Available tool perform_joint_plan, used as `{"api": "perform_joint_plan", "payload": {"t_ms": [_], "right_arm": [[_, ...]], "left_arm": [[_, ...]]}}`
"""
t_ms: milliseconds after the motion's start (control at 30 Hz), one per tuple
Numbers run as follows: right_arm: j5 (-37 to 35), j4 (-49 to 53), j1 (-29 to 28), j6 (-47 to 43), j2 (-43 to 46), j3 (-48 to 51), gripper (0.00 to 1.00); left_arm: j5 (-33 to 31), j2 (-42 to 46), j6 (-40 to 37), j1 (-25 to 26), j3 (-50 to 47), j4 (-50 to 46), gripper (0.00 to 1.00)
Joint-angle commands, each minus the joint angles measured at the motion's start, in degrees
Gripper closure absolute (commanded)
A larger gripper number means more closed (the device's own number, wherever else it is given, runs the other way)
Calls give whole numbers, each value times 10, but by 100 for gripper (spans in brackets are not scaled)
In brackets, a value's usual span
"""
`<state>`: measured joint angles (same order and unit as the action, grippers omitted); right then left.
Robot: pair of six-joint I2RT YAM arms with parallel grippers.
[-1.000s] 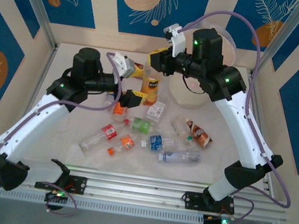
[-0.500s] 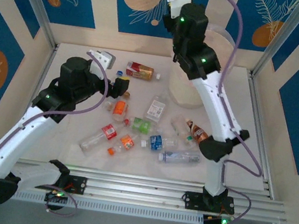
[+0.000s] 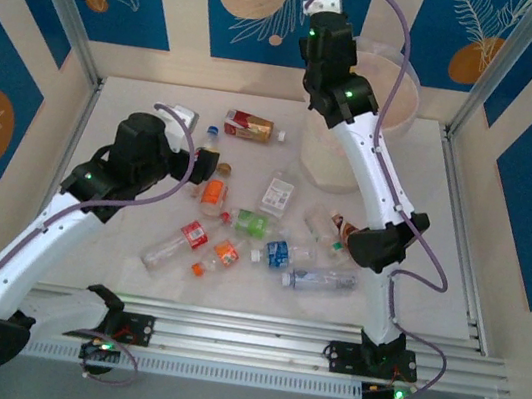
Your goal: Put the plastic bottles in the bin
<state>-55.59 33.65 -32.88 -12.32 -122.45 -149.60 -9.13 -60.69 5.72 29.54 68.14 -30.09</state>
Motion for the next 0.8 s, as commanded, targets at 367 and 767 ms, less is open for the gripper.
{"api": "perform_joint_plan", "payload": {"t_ms": [367, 767], "right_arm": [[-14, 88, 33, 141, 20, 85, 62], [0, 110, 36, 140, 24, 68, 30]], "left_arm": [[-63, -22, 34, 2, 7, -123, 1], [-92, -69, 75, 2, 33, -160, 0]]}}
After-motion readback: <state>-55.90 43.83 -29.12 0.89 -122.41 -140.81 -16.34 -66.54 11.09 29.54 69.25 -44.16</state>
